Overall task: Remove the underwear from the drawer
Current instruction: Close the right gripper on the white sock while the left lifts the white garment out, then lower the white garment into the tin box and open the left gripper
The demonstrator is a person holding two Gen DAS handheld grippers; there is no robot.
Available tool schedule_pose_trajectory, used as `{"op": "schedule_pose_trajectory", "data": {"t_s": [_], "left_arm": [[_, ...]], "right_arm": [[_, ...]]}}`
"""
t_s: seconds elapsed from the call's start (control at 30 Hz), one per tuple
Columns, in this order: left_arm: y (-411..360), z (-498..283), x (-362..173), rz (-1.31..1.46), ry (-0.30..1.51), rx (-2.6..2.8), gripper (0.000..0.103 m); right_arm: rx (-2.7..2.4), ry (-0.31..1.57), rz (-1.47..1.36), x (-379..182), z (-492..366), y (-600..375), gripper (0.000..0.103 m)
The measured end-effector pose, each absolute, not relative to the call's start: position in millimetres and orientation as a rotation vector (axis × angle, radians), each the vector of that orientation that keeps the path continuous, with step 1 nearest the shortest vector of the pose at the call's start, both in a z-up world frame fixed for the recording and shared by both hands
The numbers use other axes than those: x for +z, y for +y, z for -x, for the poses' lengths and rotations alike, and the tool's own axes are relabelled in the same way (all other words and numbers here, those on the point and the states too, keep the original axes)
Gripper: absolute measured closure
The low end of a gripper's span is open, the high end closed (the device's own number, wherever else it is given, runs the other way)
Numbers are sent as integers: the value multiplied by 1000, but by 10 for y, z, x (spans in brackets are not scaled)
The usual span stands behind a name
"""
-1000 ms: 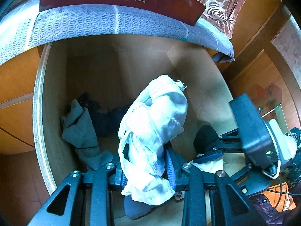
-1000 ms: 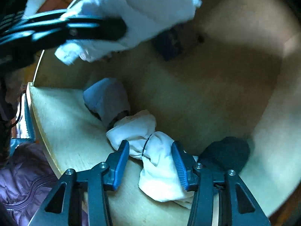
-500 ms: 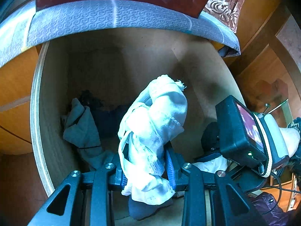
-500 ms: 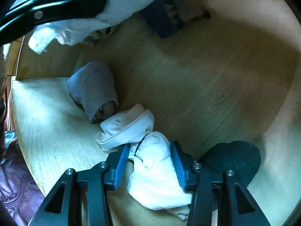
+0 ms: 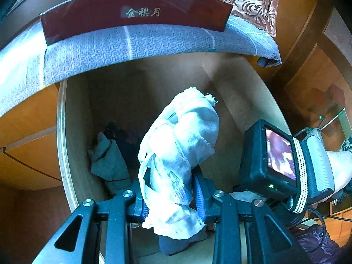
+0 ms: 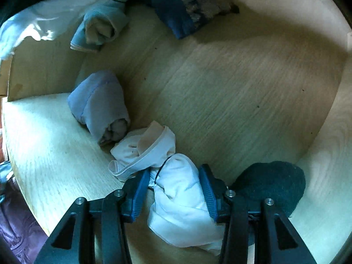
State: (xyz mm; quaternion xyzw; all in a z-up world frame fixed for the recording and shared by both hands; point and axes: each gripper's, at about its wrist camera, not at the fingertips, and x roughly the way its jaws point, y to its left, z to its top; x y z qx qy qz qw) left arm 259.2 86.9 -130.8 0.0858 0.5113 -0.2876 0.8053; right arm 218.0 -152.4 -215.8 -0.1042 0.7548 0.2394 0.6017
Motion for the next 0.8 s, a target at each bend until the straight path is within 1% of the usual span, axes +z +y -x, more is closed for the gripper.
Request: {"op": "schedule_pose_trajectory", "data": {"t_s": [0.37,0.53,0.8], "left_arm": [[830,-2554,-1092,-192,1036,-604,71],[967,-2386,-866,-190,985,-592,71],[1056,-2422,-431,-121,901,-584,71]], "right_arm": [[564,1754,244,-2385,-2224,-1340,56],[571,1750,245,-2376,-2272,-1319,56],[584,1743,248,-2273,-2197,-1445,57]]}}
